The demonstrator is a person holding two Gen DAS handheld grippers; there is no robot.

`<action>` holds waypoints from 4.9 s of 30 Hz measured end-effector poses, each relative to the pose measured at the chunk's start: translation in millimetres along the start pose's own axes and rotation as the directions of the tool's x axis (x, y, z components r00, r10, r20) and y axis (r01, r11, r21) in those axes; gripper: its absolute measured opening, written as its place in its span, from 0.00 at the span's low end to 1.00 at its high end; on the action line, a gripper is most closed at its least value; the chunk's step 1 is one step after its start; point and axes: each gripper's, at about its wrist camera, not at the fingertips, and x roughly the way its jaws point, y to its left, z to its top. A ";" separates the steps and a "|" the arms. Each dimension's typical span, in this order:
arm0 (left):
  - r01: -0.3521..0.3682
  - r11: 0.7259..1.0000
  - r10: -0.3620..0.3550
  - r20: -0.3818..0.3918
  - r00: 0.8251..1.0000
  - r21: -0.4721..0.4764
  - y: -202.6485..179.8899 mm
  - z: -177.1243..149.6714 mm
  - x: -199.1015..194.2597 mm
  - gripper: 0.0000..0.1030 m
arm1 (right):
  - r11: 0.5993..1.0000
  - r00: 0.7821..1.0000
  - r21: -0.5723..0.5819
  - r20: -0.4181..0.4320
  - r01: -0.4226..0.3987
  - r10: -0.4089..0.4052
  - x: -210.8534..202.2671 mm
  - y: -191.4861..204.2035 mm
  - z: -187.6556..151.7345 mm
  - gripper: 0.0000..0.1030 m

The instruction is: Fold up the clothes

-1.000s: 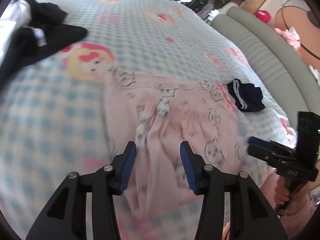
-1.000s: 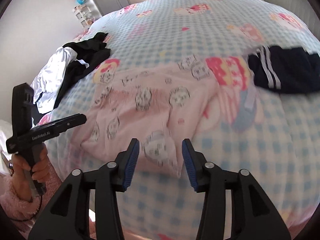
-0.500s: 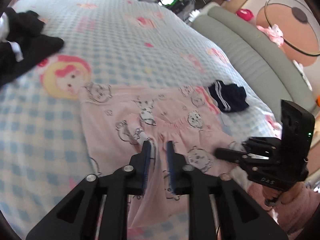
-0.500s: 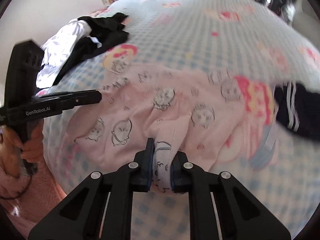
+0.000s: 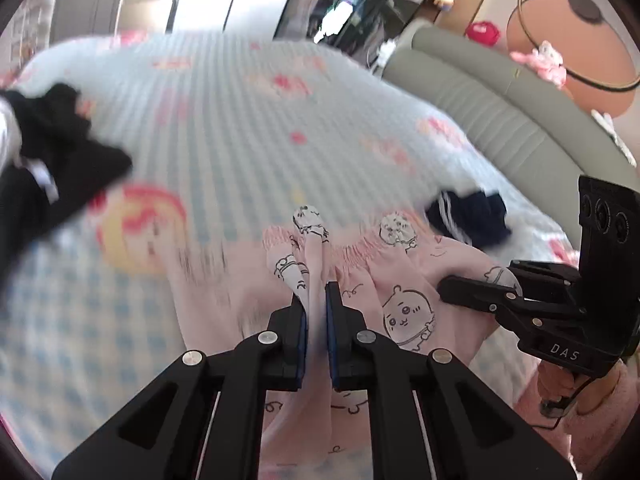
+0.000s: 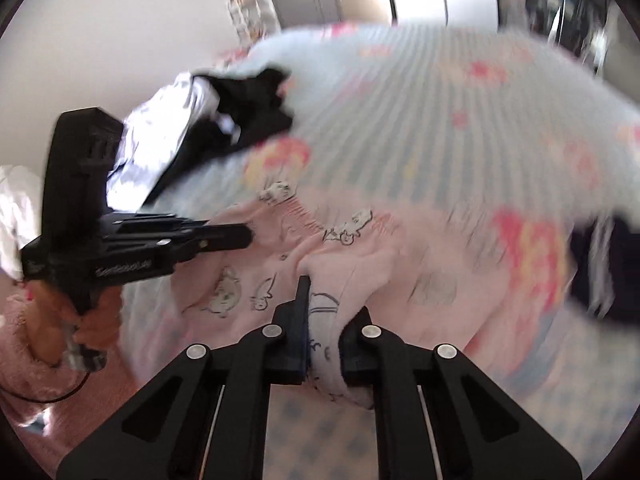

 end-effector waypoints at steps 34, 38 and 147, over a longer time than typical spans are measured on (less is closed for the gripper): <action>0.079 0.979 -0.078 0.013 0.997 -0.190 27.5 -73.3 -72.5 0.08 | 0.943 0.999 0.333 -0.054 0.024 -0.006 -35.4 -29.6 -83.9 0.10; -0.043 0.972 0.017 -0.113 0.993 -0.232 47.8 -117.1 -55.7 0.09 | 0.926 0.976 0.354 -0.211 0.133 -0.059 -33.5 -38.9 -131.5 0.21; -0.056 0.998 0.055 -0.072 0.996 -0.020 -12.2 -113.7 -28.4 0.38 | 0.892 0.908 0.204 -0.210 0.403 -0.363 -21.2 -31.5 -92.3 0.36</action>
